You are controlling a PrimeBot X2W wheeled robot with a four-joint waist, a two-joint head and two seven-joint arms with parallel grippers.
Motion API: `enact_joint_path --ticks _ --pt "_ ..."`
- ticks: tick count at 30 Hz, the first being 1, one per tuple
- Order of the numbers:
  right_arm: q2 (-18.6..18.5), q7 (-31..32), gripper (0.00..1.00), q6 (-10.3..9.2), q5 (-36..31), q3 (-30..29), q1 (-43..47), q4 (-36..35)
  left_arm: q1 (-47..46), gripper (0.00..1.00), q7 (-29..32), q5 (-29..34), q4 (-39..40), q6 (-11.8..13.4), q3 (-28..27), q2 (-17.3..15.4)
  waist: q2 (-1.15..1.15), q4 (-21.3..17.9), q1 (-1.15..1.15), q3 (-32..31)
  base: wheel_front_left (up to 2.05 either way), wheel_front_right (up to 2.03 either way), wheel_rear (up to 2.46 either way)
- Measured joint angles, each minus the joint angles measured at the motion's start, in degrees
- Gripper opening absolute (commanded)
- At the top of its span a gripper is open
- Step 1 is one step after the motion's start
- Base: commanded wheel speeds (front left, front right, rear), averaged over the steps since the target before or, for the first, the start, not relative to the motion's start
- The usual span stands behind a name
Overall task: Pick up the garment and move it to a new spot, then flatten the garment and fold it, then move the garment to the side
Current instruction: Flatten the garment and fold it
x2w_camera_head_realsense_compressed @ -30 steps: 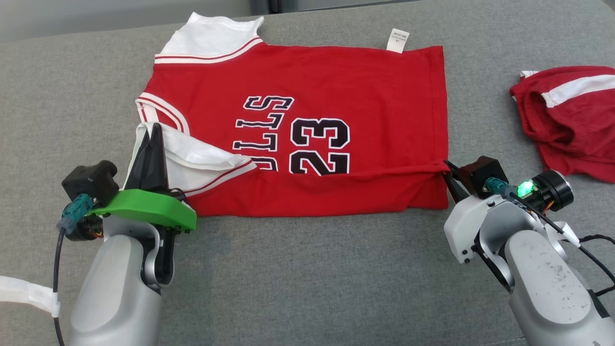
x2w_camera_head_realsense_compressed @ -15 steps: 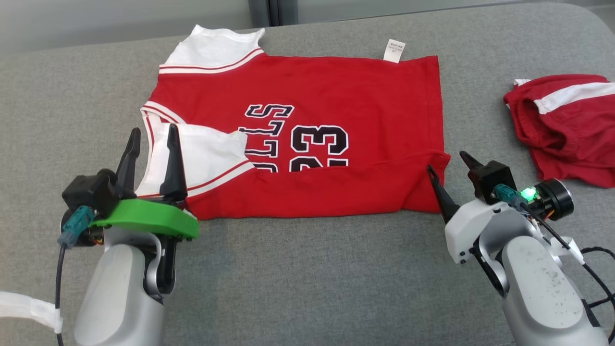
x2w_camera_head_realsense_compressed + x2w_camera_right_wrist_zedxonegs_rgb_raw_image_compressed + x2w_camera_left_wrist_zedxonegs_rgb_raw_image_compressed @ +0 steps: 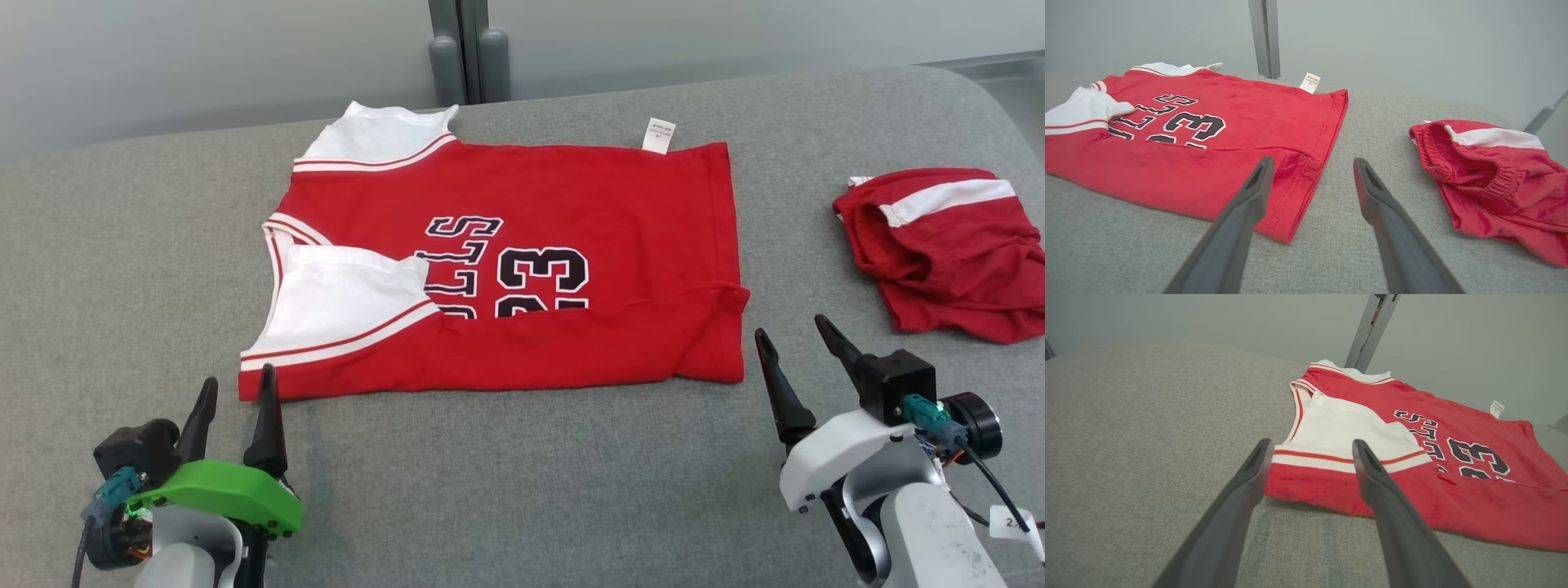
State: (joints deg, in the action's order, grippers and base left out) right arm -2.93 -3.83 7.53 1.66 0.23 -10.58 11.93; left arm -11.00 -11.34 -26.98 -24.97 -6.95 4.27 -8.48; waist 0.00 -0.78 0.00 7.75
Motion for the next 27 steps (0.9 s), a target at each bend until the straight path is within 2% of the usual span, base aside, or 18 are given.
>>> enact_joint_path --ticks 8,18,19,20,21,22,23,27 --pt "0.1 -0.3 1.0 0.0 3.3 2.1 1.8 -1.1 -1.2 1.0 5.6 -3.4 -5.4 1.4 -1.8 -0.5 0.0 -1.0 0.0 1.9 0.0 0.0 0.0" --pt "0.1 -1.3 1.0 0.0 4.9 3.8 1.2 -0.5 -6.5 1.0 6.2 -7.9 -11.7 0.8 -3.8 -0.8 0.0 -3.2 0.0 5.6 0.0 0.0 0.0" --pt "0.1 -1.4 1.0 0.0 5.0 3.8 1.1 -0.4 -6.9 0.79 6.2 -8.1 -12.0 0.8 -3.8 -0.8 0.0 -3.4 0.0 5.8 0.0 0.0 0.0" --pt "0.1 -1.6 1.0 0.0 5.2 3.8 1.1 -0.2 -7.4 0.4 5.9 -8.6 -12.3 0.4 -3.8 -0.8 0.0 -3.7 0.0 6.1 0.0 0.0 0.0" --pt "0.1 -1.7 1.0 0.0 5.3 3.8 1.0 0.0 -7.6 0.21 5.7 -8.8 -12.3 0.3 -3.6 -0.8 0.0 -3.8 0.0 6.3 0.0 0.0 0.0" --pt "0.1 -1.8 1.0 0.0 5.6 3.8 1.0 0.4 -7.8 0.1 5.4 -8.9 -12.4 0.2 -3.4 -0.8 0.0 -3.9 0.0 6.4 0.0 0.0 0.0" --pt "0.1 -1.8 1.0 0.0 6.0 3.8 1.0 0.8 -8.0 0.0 4.9 -9.2 -12.3 0.1 -3.2 -0.8 0.0 -4.0 0.0 6.6 0.0 0.0 0.0" --pt "0.1 -2.3 1.0 0.0 7.2 3.7 1.0 3.2 -8.1 0.0 3.1 -9.7 -11.5 -0.2 -2.0 -0.7 0.0 -3.8 0.0 6.6 0.0 0.0 0.0"
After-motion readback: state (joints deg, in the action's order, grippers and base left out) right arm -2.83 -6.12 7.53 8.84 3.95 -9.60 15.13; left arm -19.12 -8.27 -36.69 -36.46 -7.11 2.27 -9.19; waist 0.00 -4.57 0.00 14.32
